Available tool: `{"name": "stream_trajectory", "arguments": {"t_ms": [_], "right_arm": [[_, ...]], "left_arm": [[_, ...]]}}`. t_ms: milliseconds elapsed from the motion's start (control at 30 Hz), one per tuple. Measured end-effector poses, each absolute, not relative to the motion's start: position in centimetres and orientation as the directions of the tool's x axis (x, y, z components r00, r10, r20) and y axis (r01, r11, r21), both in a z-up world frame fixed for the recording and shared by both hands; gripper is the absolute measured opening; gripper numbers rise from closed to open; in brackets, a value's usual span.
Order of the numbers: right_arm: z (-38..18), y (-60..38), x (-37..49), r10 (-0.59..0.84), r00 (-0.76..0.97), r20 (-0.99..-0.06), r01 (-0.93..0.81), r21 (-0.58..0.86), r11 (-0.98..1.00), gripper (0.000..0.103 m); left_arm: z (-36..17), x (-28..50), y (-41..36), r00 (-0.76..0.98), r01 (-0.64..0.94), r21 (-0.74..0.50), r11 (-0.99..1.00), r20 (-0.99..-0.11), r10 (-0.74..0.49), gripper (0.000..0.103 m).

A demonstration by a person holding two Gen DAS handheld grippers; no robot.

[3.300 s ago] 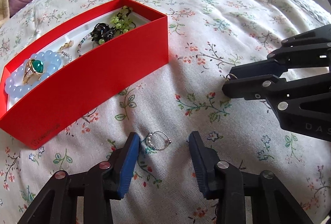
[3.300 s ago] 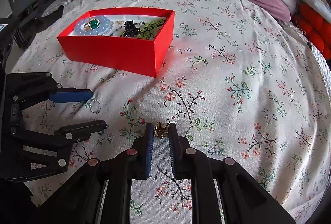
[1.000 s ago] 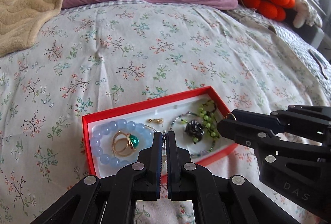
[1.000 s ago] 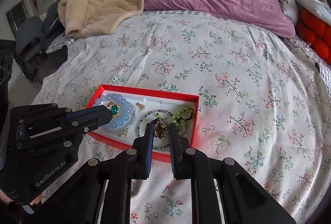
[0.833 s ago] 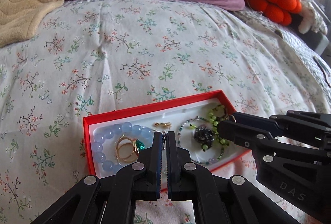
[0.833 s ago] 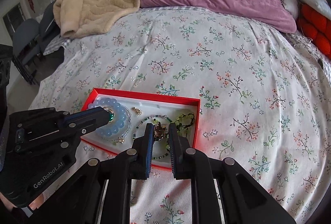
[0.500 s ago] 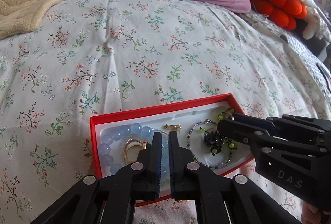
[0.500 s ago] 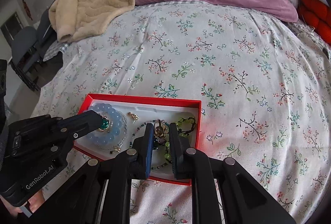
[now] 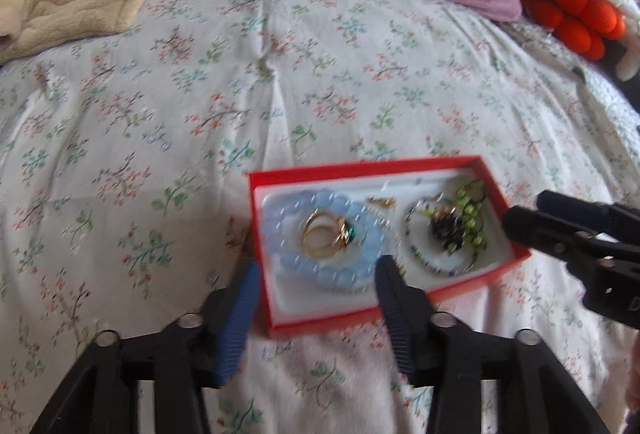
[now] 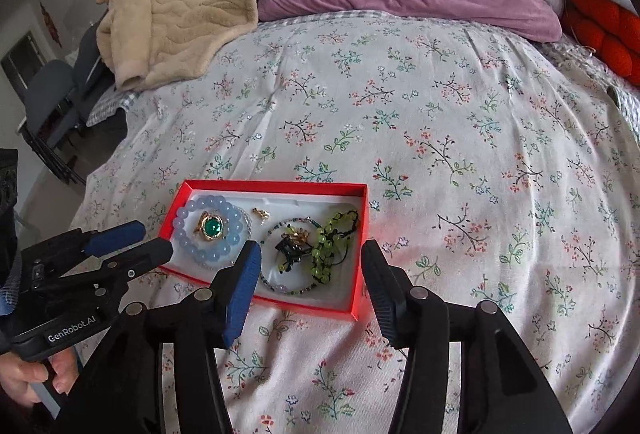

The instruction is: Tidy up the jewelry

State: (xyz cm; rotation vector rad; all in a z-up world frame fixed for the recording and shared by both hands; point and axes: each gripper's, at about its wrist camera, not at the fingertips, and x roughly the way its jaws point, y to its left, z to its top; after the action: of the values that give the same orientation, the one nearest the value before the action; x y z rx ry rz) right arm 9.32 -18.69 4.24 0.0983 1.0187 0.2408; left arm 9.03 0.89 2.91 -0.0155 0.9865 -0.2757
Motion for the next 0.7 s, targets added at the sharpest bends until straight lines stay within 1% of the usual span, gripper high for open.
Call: {"name": "stream_trajectory", "arguments": {"t_ms": [33,100,133,167,200,233,300,333,367,433,533,700], "right_arm": [[4.3,-18.7,8.9,0.237,0.497,-0.835,-0.152,0.185,0.971,0.058],[4.4,-18.8,8.1,0.212,0.481,-0.851,-0.141,0.164,0.976,0.06],[4.4,-18.8,7.7,0.193,0.467,-0.863,-0.126,0.151,0.981,0.062],[4.4,-18.9,7.3,0.179,0.453,-0.873,-0.109,0.144,0.983,0.063],[4.3,-19.0,6.9,0.169,0.44,-0.882,-0.095,0.141,0.985,0.067],[4.2,-19.1,6.5,0.158,0.431,-0.889,-0.083,0.135,0.987,0.075],[4.2,-19.2,5.7,0.131,0.432,-0.892,-0.066,0.113,0.991,0.083],[4.3,-19.1,5.3,0.116,0.439,-0.891,-0.066,0.096,0.993,0.087],[4.3,-19.0,4.9,0.1,0.446,-0.889,-0.068,0.078,0.995,0.088],[4.4,-18.8,4.4,0.076,0.455,-0.887,-0.071,0.049,0.996,0.095],[4.2,-18.6,3.8,0.046,0.453,-0.89,-0.069,0.016,0.997,0.103],[3.2,-18.3,3.5,0.013,0.418,-0.908,-0.075,-0.02,0.997,0.103]], "left_arm": [[2.8,8.7,0.9,0.514,0.216,-0.127,0.968,-0.828,-0.223,0.061],[2.5,8.1,1.0,0.498,0.205,-0.118,0.972,-0.842,-0.207,0.072],[2.4,7.8,1.0,0.489,0.201,-0.116,0.973,-0.848,-0.202,0.075],[2.3,7.4,1.0,0.48,0.198,-0.11,0.974,-0.855,-0.194,0.082],[2.2,7.1,0.9,0.473,0.196,-0.101,0.975,-0.861,-0.184,0.088],[2.1,6.7,0.9,0.47,0.195,-0.09,0.977,-0.865,-0.173,0.091],[2.0,5.9,0.9,0.473,0.183,-0.062,0.981,-0.869,-0.143,0.098],[2.0,5.6,0.9,0.478,0.174,-0.05,0.983,-0.869,-0.129,0.1],[2.0,5.3,0.9,0.48,0.166,-0.042,0.985,-0.869,-0.118,0.102],[2.0,4.9,0.9,0.483,0.153,-0.023,0.988,-0.871,-0.096,0.102],[1.8,4.5,0.7,0.48,0.145,0.011,0.989,-0.875,-0.061,0.102],[1.5,4.3,0.4,0.478,0.156,0.011,0.988,-0.876,-0.066,0.102]]}}
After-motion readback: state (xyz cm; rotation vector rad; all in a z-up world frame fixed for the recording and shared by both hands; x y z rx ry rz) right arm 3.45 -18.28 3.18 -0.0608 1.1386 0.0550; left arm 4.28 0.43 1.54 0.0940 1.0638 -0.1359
